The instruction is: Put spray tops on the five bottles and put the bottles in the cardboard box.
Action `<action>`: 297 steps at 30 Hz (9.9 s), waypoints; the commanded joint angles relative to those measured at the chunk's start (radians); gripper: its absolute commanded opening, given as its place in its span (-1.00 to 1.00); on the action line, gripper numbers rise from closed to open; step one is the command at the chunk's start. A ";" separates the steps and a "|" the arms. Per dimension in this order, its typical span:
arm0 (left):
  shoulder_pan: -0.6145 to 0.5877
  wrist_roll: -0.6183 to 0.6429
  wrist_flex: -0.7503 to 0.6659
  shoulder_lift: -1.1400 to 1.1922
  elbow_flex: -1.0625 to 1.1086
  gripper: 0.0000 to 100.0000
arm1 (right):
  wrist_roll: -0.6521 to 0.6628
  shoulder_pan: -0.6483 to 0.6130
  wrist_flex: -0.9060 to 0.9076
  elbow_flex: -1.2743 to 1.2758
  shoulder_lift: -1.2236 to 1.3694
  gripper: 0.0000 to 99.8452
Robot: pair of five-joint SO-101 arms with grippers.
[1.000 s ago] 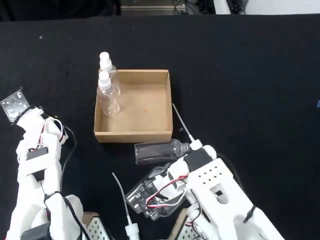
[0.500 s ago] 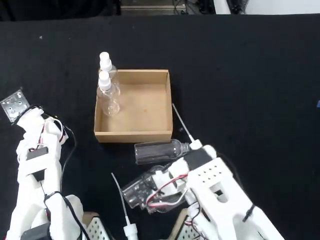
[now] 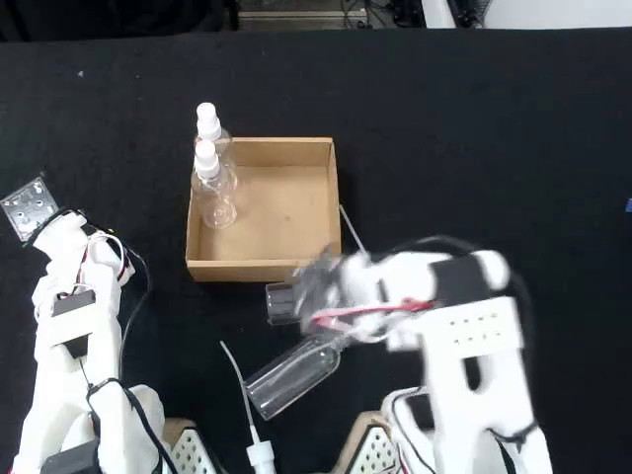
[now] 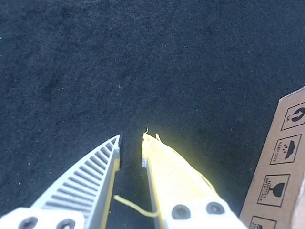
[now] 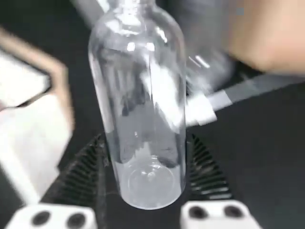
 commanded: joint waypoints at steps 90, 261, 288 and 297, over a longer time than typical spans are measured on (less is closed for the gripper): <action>-0.360 -0.299 0.901 -0.021 -0.418 -0.48 | -1.231 -0.898 0.104 -0.837 0.544 -0.42; -0.866 -0.904 0.922 0.647 -1.086 -0.94 | -1.373 -1.020 -0.555 -0.107 0.506 -0.65; -0.868 -0.904 0.916 0.657 -1.086 -0.94 | -1.367 -1.106 -0.755 -0.153 0.835 -0.98; -0.868 -0.904 0.914 0.657 -1.086 -0.94 | -1.356 -1.069 -0.640 -0.170 0.634 -0.98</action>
